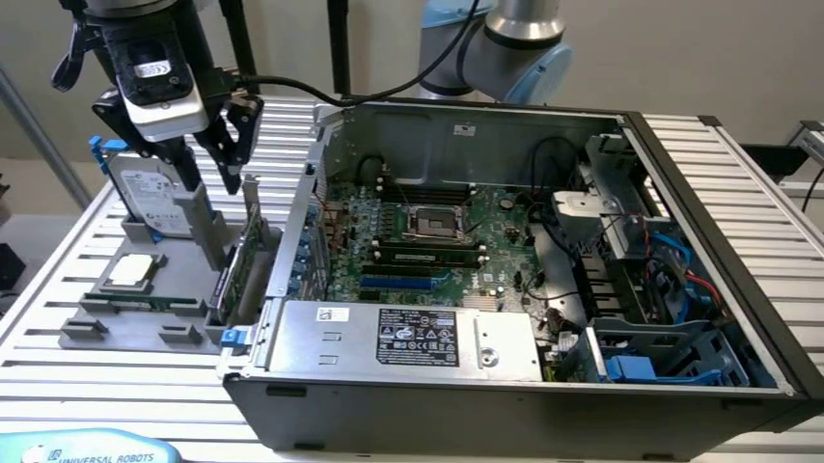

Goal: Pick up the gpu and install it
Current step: 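Pick up the gpu and move the gpu toward the slot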

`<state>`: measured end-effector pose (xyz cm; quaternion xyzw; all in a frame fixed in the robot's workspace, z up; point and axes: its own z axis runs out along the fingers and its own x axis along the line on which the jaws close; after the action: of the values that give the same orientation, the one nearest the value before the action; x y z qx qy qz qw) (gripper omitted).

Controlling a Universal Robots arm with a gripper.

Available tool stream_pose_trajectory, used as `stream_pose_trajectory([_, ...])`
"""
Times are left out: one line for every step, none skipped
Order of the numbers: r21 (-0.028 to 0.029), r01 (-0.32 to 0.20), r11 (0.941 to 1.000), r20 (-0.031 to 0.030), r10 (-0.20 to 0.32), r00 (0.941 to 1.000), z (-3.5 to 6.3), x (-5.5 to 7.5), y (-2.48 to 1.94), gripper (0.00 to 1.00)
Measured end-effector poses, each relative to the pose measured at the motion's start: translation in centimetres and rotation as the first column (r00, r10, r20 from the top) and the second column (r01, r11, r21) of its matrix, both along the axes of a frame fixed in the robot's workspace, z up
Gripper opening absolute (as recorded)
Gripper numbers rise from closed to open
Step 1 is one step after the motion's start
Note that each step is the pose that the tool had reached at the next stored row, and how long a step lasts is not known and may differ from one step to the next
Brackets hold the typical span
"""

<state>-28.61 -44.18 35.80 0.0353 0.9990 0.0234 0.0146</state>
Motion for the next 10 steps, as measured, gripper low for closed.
stream_pose_trajectory([0.0000, 0.000, 1.0000, 0.0000, 0.000, 1.0000, -0.17, 0.0, 0.00, 0.48])
stream_pose_trajectory([0.0000, 0.000, 1.0000, 0.0000, 0.000, 1.0000, -0.35, 0.0, 0.00, 0.48])
stream_pose_trajectory([0.0000, 0.000, 1.0000, -0.0001, 0.000, 1.0000, -0.54, 0.0, 0.00, 0.48])
stream_pose_trajectory([0.0000, 0.000, 1.0000, 0.0000, 0.000, 1.0000, -0.72, 0.0, 0.00, 0.48])
stream_pose_trajectory([0.0000, 0.000, 1.0000, 0.0000, 0.000, 1.0000, -0.90, 0.0, 0.00, 0.48])
stream_pose_trajectory([0.0000, 0.000, 1.0000, 0.0000, 0.000, 1.0000, -1.08, 0.0, 0.00, 0.48])
stream_pose_trajectory([0.0000, 0.000, 1.0000, 0.0000, 0.000, 1.0000, -1.26, 0.0, 0.00, 0.48])
stream_pose_trajectory([0.0001, 0.000, 1.0000, 0.0000, 0.000, 1.0000, -1.44, 0.0, 0.00, 0.48])
stream_pose_trajectory([0.0000, 0.000, 1.0000, 0.0000, 0.000, 1.0000, -1.63, 0.0, 0.00, 0.48])
stream_pose_trajectory([0.0000, 0.000, 1.0000, 0.0000, 0.000, 1.0000, -1.81, 0.0, 0.00, 0.48])
